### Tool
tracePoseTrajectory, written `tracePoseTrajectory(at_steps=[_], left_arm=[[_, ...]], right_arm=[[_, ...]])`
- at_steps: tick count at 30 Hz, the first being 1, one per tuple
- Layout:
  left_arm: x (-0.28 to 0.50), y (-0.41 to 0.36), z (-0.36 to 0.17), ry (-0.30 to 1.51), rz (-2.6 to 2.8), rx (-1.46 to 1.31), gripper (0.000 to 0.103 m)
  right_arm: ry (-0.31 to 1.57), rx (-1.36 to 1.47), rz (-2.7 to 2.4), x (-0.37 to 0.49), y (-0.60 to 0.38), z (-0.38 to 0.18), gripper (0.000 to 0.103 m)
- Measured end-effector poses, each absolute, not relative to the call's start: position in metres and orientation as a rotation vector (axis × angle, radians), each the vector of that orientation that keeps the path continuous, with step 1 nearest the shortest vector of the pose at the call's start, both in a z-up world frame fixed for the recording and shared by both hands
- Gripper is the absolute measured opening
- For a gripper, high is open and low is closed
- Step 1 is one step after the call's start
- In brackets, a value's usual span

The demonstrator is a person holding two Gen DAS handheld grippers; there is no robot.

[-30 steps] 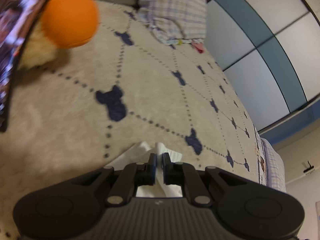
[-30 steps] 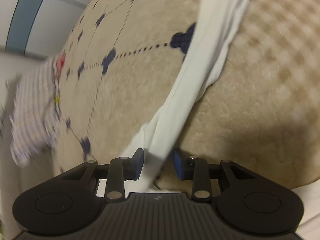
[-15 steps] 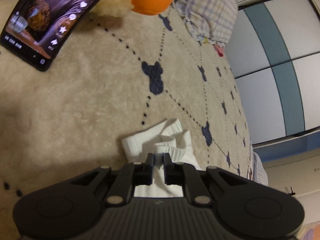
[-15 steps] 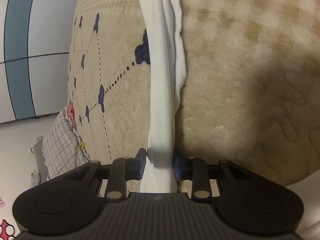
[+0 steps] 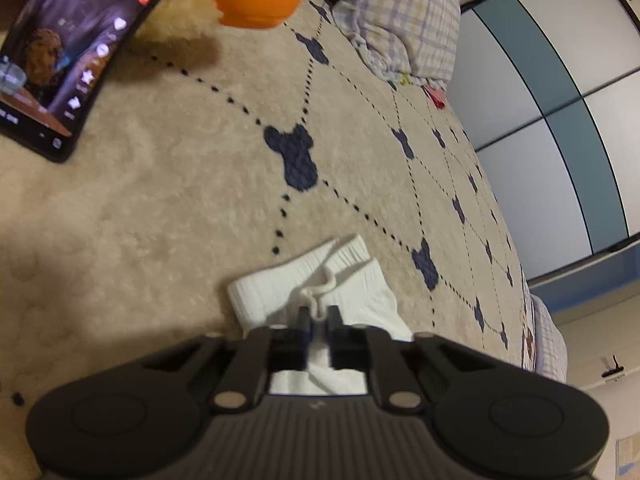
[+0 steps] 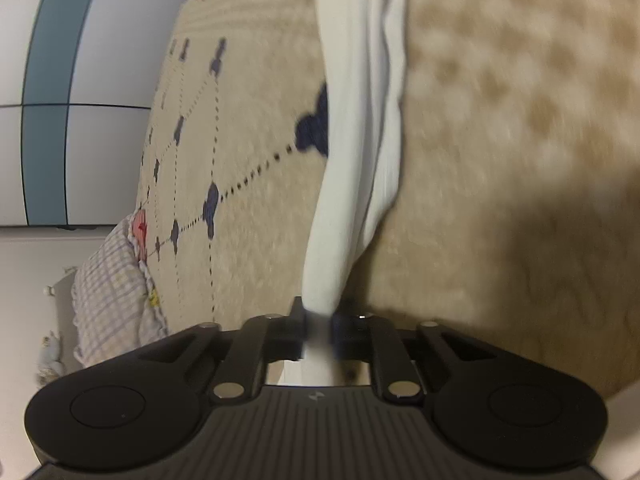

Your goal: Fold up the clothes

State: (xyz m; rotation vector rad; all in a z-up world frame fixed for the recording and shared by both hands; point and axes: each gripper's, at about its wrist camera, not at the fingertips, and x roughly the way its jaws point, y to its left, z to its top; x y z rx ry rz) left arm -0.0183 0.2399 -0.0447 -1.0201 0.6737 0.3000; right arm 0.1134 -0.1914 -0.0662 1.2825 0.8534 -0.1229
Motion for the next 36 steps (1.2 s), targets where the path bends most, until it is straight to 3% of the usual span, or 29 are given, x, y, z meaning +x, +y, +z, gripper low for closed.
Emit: tracePoseTrajectory(at_steps=[8, 18, 32, 36], left_arm=[[-0.020, 0.249, -0.033, 0.639, 0.287, -1.076, 0.005], [-0.030, 0.263, -0.020, 0.623, 0.242, -1.125, 0.005], [-0.046, 0.273, -0.031, 0.698, 0.213, -0.987, 0.005], [-0.049, 0.275, -0.024, 0.693, 0.230, -0.931, 0.005]], right_arm=[[0.672, 0.991, -0.068, 0.086, -0.177, -0.008, 0.009], [0.654, 0.764, -0.084, 0.052, -0.159, 0.025, 0.009], [0.790, 0.636, -0.129, -0.001, -0.150, -0.005, 0.011], [0.823, 0.602, -0.109, -0.011, -0.144, -0.012, 0.016]])
